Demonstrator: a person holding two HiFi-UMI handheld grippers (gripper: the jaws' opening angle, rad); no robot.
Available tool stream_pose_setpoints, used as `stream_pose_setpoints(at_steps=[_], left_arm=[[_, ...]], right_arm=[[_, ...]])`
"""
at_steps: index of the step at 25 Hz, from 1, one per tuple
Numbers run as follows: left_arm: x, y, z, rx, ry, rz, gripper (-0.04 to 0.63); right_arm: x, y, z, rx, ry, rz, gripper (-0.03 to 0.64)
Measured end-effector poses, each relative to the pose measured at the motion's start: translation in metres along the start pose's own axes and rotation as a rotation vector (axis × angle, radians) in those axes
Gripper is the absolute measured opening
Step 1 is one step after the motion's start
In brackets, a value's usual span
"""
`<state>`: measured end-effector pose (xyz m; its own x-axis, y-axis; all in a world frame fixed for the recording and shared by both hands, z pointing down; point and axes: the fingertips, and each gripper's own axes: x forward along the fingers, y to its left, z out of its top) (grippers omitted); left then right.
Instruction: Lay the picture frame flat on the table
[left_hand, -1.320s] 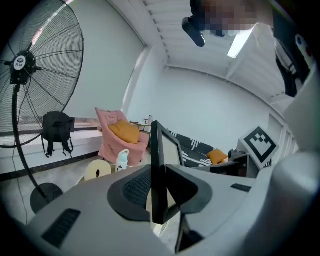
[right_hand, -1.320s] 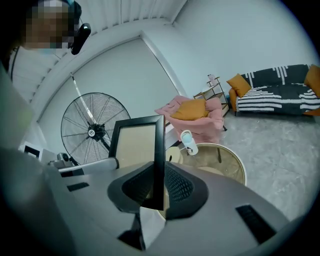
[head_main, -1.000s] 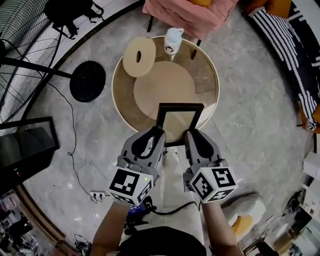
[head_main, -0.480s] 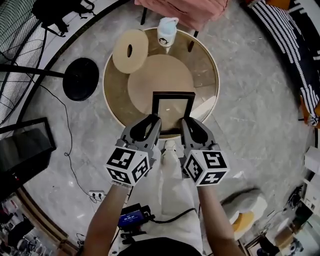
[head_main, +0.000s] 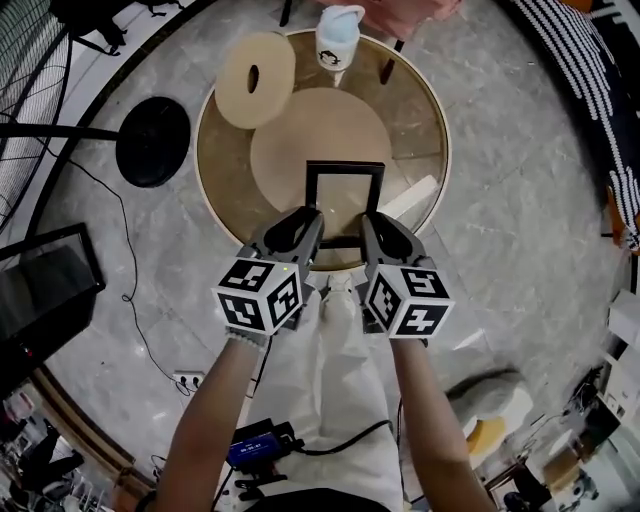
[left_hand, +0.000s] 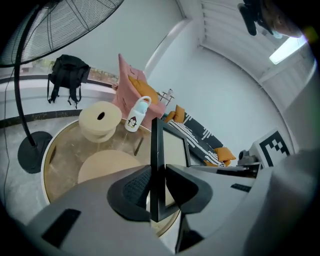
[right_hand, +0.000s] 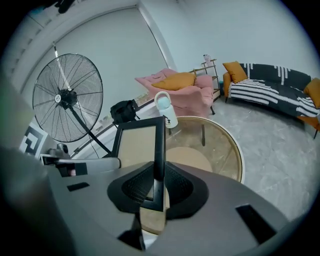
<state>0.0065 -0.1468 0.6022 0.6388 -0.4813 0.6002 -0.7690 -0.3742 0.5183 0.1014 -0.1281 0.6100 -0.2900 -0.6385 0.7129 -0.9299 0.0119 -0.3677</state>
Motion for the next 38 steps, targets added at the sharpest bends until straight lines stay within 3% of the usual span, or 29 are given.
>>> stream_pose_setpoints(at_steps=[4,14,19,31,38], left_arm=[[0.014,0.022,-0.012,-0.052,0.036,0.015,0.107],[0.052,0.065,-0.039,-0.078,0.105,0.056,0.109],[0.068,0.075,-0.047,-0.022,0.152,0.08,0.109],[0.09,0.096,-0.072,-0.017,0.277,0.148,0.115],[0.097,0.107,-0.081,0.063,0.344,0.222,0.125]], right_arm=[[0.024,-0.002,-0.012,-0.006,0.041,-0.001,0.083],[0.08,-0.017,-0.04,0.003,0.136,-0.006,0.083],[0.1,-0.027,-0.053,0.019,0.178,-0.013,0.084],[0.127,-0.037,-0.072,-0.065,0.273,-0.031,0.085],[0.135,-0.036,-0.076,-0.084,0.289,-0.055,0.086]])
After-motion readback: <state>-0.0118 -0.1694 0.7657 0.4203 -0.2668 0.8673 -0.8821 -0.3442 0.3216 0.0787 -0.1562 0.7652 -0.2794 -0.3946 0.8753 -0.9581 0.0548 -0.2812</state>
